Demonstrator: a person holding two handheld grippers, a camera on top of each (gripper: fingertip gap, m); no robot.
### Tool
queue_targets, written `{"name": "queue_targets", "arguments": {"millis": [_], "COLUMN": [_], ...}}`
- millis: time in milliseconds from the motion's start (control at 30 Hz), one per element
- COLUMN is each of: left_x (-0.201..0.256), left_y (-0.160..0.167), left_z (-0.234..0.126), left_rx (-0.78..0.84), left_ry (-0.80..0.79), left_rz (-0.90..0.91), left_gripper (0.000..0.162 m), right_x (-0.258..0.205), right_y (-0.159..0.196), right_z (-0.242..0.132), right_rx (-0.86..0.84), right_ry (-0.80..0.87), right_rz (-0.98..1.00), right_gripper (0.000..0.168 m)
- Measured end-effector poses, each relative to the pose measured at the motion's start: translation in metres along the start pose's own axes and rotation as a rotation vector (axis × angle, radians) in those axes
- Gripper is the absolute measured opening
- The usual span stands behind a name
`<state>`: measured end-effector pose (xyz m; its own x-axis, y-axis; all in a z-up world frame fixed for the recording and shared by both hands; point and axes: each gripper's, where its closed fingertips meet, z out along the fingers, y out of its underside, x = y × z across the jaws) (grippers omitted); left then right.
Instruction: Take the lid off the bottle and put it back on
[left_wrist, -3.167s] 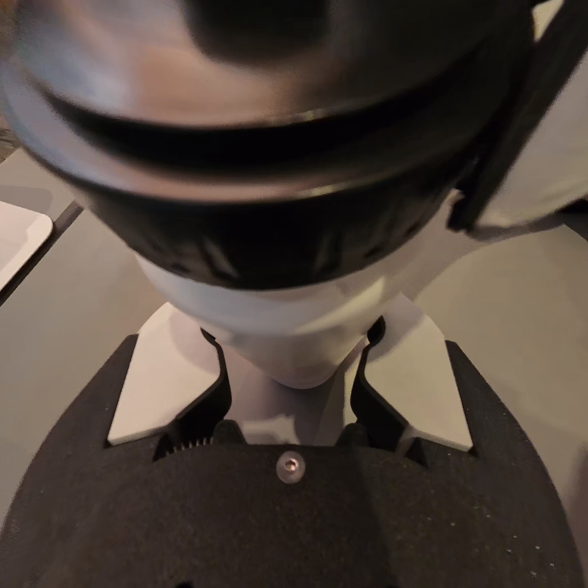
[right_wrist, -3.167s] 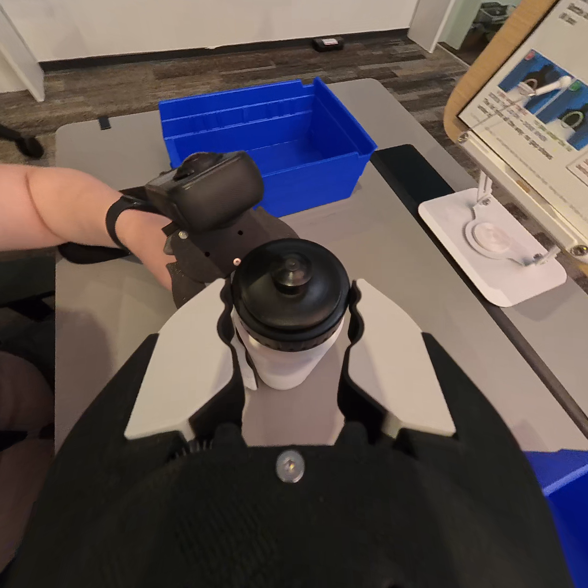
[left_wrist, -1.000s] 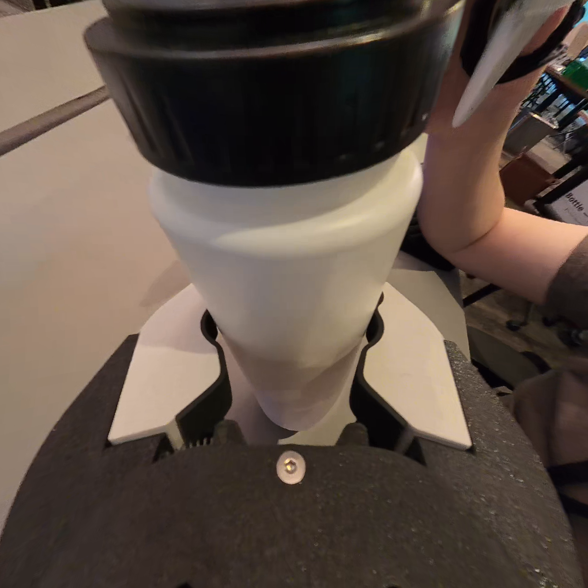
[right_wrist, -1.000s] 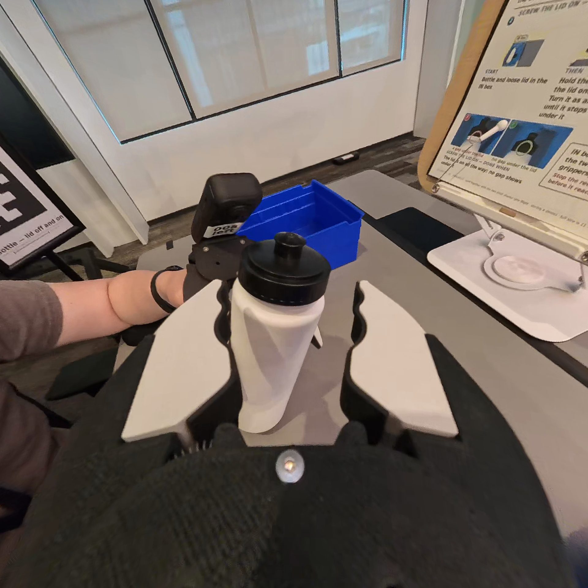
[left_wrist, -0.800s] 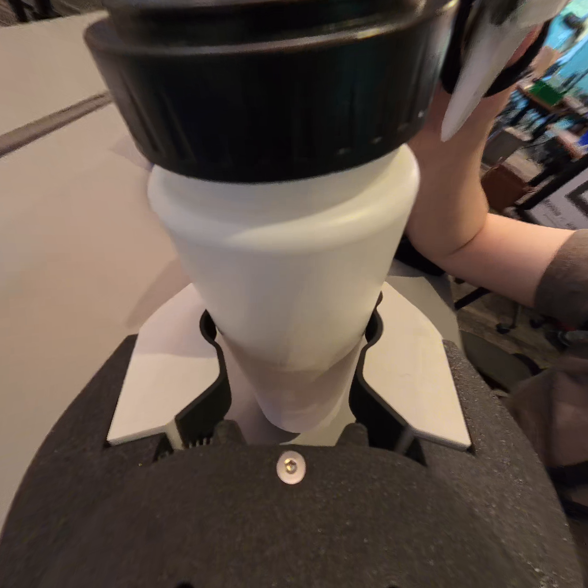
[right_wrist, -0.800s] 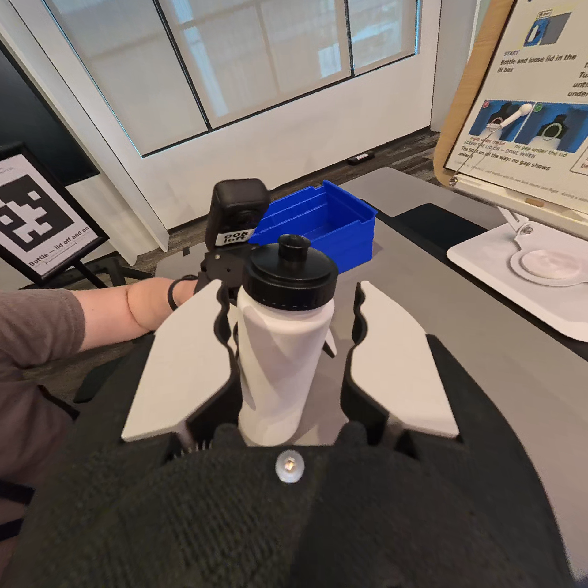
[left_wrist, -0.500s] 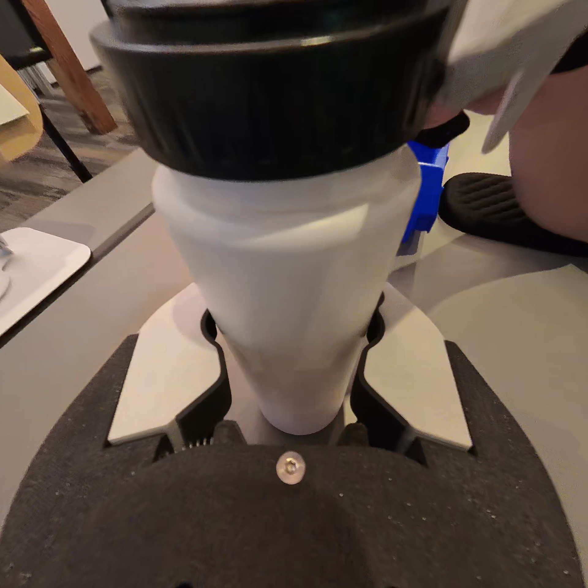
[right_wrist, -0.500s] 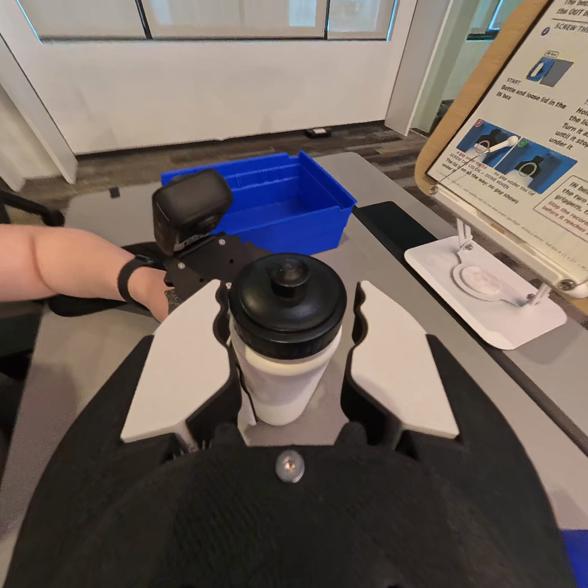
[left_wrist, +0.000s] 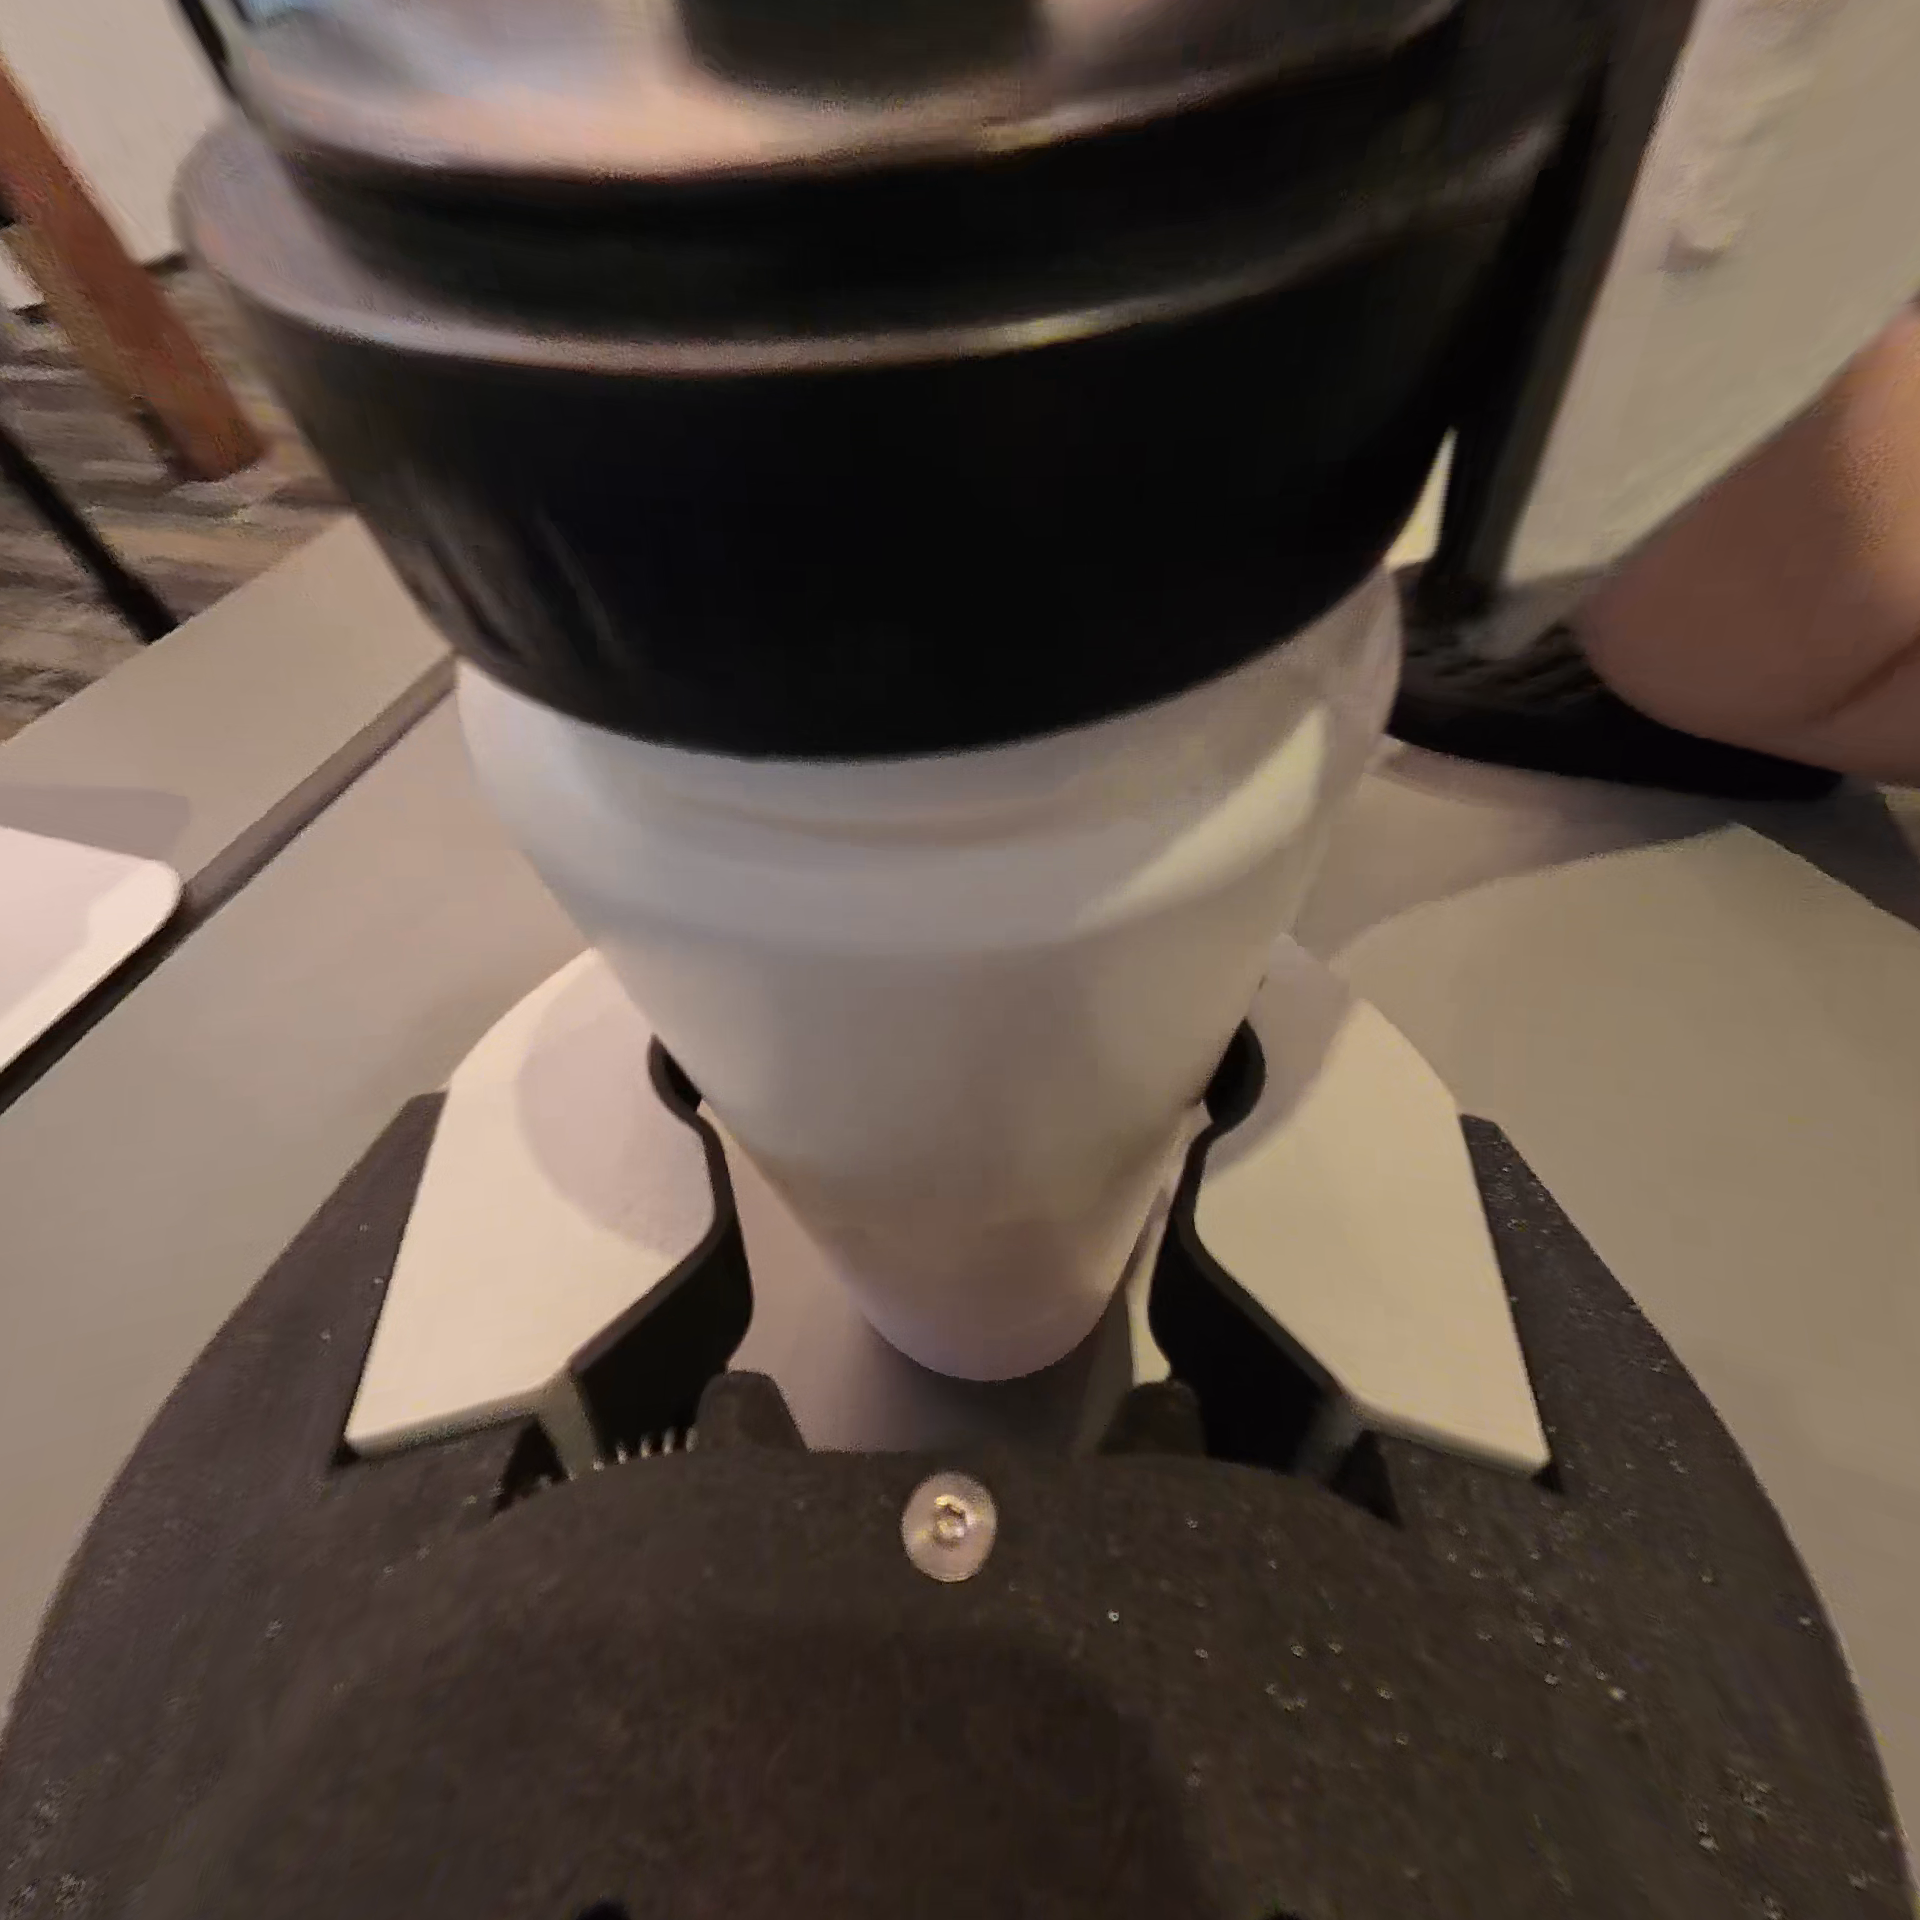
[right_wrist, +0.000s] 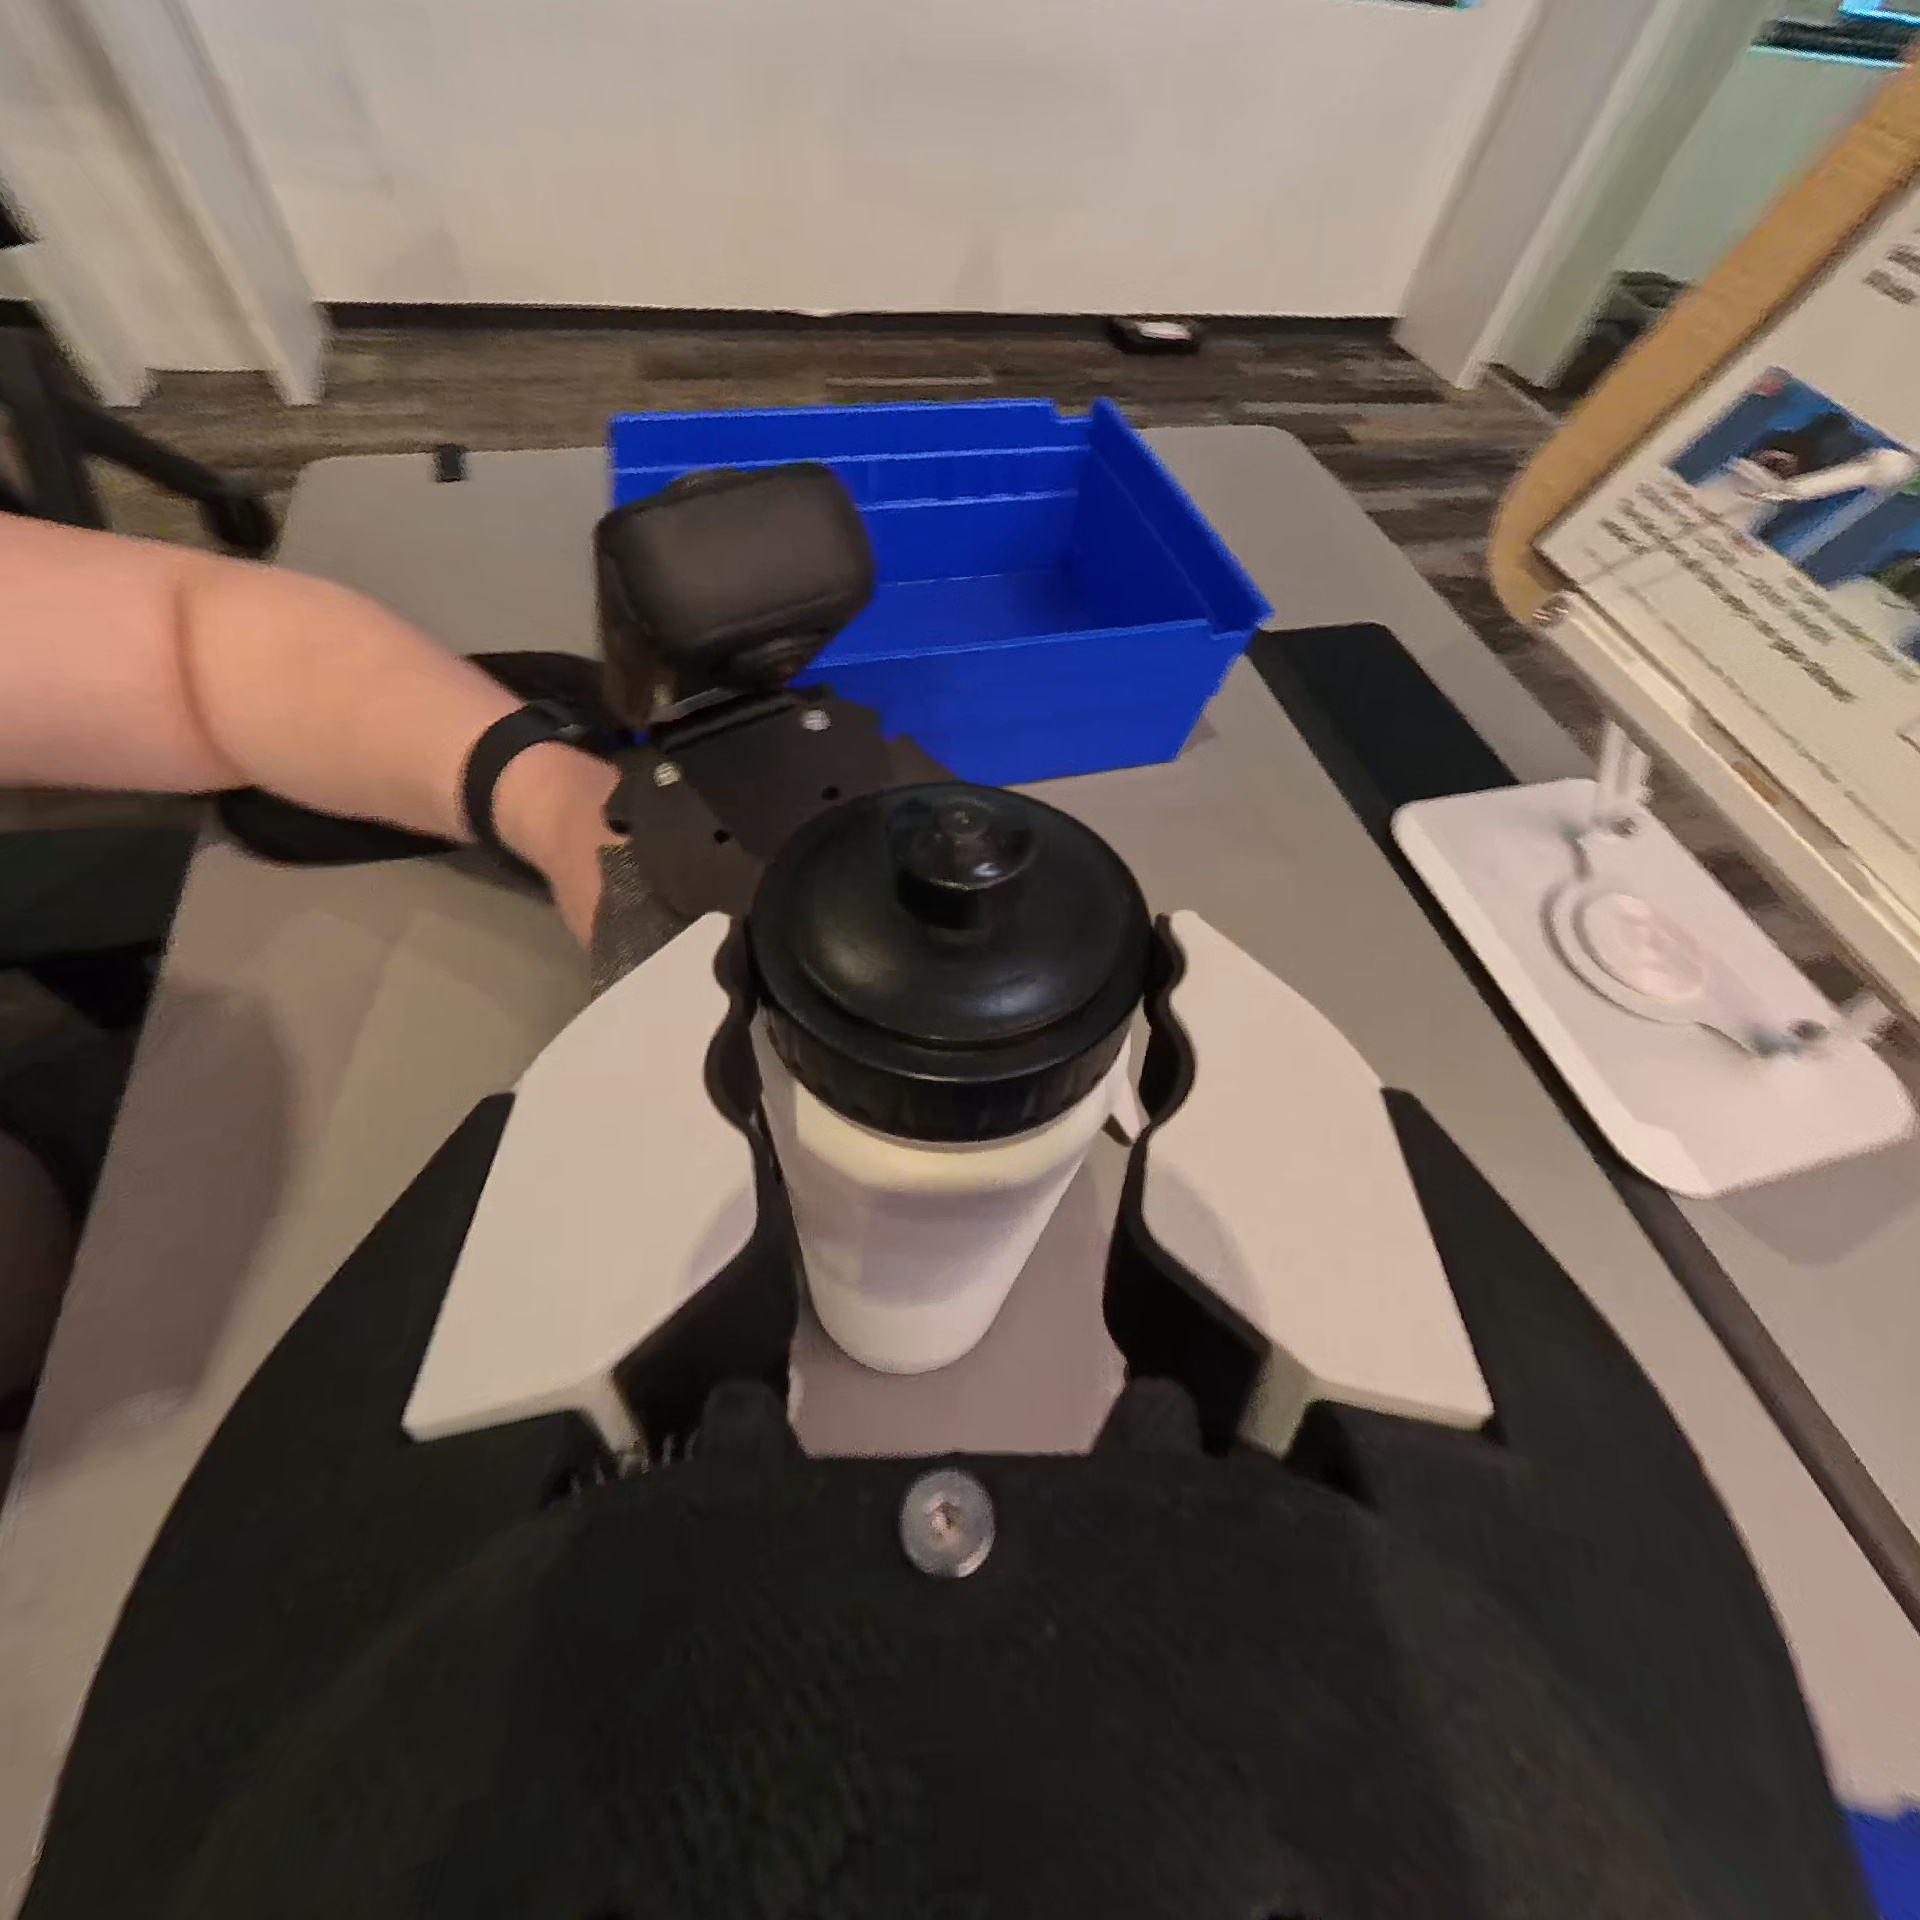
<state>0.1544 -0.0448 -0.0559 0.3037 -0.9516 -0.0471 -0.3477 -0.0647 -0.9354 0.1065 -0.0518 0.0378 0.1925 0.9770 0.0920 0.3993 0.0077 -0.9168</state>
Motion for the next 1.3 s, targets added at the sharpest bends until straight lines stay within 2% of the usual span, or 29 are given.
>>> {"name": "queue_targets", "arguments": {"millis": [133, 233, 367, 467, 567, 700, 800, 900, 1100, 1300], "left_x": [0.03, 0.049, 0.063, 0.068, 0.058, 0.02, -0.021, -0.037, -0.051, -0.057], "left_y": [-0.002, -0.006, -0.006, 0.003, 0.003, 0.005, 0.009, 0.012, 0.013, 0.01], "left_z": [-0.002, -0.006, -0.012, -0.013, -0.012, -0.012, -0.021, -0.027, -0.029, -0.027], "left_rx": [-0.01, 0.008, 0.022, -0.008, -0.012, -0.053, -0.072, -0.051, -0.017, 0.031], "left_ry": [0.177, 0.284, 0.342, 0.344, 0.272, 0.045, -0.191, -0.248, -0.319, -0.341], "left_rz": [0.057, 0.103, 0.135, 0.185, 0.15, 0.074, -0.004, -0.115, -0.094, -0.099], "left_gripper": [0.097, 0.097, 0.097, 0.097, 0.097, 0.097, 0.098, 0.098, 0.098, 0.098], "right_x": [-0.023, -0.039, -0.053, -0.061, -0.041, -0.017, 0.002, 0.02, 0.024, 0.024], "right_y": [-0.001, -0.006, -0.011, -0.02, -0.014, -0.038, -0.047, -0.037, -0.031, -0.033], "right_z": [-0.013, -0.021, -0.023, -0.03, -0.017, -0.023, -0.029, -0.022, 0.008, 0.017], "right_rx": [0.074, 0.14, 0.202, 0.297, 0.26, 0.378, 0.446, 0.414, 0.372, 0.316], "right_ry": [-0.259, -0.392, -0.477, -0.567, -0.412, -0.17, 0.03, 0.225, 0.335, 0.402], "right_rz": [-0.04, -0.051, -0.063, 0.009, 0.017, 0.086, 0.128, 0.163, 0.185, 0.129], "right_gripper": [0.074, 0.074, 0.074, 0.074, 0.074, 0.074, 0.074, 0.074, 0.074, 0.074]}}
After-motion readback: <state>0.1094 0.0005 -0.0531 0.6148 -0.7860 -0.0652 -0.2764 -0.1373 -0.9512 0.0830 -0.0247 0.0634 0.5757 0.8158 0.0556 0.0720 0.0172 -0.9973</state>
